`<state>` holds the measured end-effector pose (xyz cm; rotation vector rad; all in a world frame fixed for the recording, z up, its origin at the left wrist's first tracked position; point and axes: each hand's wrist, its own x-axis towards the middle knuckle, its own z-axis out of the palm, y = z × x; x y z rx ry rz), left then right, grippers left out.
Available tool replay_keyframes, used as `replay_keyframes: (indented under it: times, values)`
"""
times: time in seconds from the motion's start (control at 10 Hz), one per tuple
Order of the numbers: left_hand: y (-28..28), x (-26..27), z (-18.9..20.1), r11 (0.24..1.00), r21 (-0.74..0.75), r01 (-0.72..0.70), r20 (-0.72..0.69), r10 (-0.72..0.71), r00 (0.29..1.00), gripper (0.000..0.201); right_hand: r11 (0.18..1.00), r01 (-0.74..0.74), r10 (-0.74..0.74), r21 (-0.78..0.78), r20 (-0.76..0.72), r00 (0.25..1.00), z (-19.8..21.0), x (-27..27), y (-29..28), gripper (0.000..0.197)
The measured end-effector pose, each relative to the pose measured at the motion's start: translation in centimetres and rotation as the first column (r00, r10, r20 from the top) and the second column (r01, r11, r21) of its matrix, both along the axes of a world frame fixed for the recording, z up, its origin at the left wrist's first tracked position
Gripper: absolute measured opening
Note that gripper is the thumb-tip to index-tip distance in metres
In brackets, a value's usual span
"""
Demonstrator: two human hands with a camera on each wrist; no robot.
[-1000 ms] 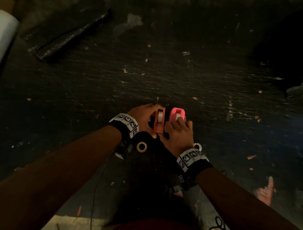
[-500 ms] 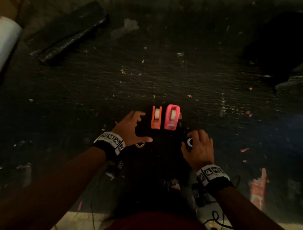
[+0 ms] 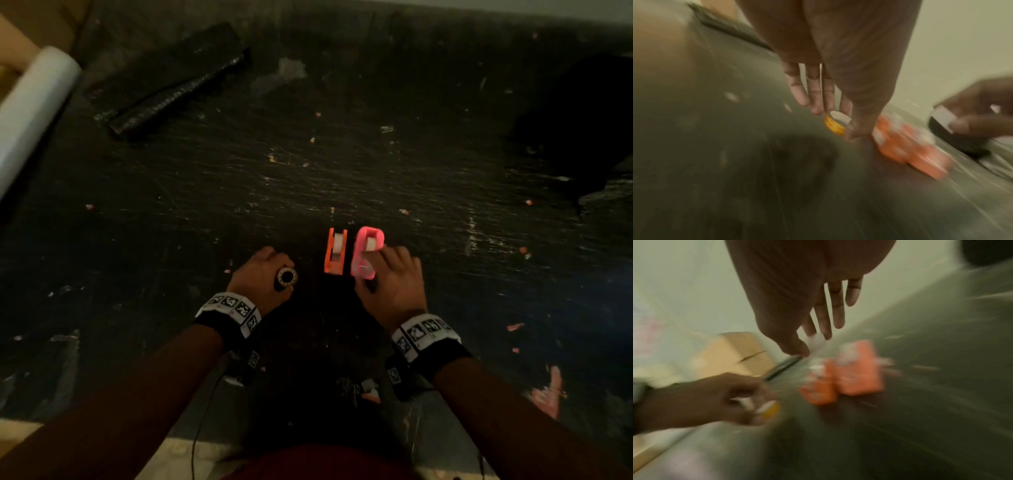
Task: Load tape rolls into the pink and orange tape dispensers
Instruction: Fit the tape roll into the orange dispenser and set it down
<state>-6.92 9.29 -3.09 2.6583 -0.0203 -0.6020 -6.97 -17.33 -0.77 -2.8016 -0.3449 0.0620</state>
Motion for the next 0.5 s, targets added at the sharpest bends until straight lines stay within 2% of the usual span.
replay_keyframes:
  times: [0.1,0.2,0.3,0.4,0.5]
  values:
    - [1.6,1.9,0.7,0.996,0.063,-0.066,0.007,0.065,0.998,0.045,0.98,-0.185,0.183,-0.069,-0.032,0.983,1.1,2.8,5.0,0.038]
    - [2.7,3.2,0.9,0.991,0.088,-0.096,0.005,0.096,0.995,0.048,0.927,-0.339,0.322,-0.158,-0.124,0.939,0.7,4.6,8.9,0.04]
    - [3.1,3.8,0.8,0.992,0.105,-0.067,-0.024,0.069,0.997,0.051,0.871,-0.42,0.366,-0.255,-0.236,0.9,-0.3,5.5,10.9,0.039]
    - [2.9,4.1,0.6,0.992,0.124,-0.03,-0.063,0.038,0.997,0.057,0.848,-0.449,0.384,-0.28,-0.26,0.886,-1.4,5.5,11.4,0.041]
    - [3.0,3.8,0.8,0.992,0.118,-0.055,-0.081,0.065,0.995,0.065,0.875,-0.395,0.333,-0.28,-0.245,0.911,-1.3,5.1,11.0,0.052]
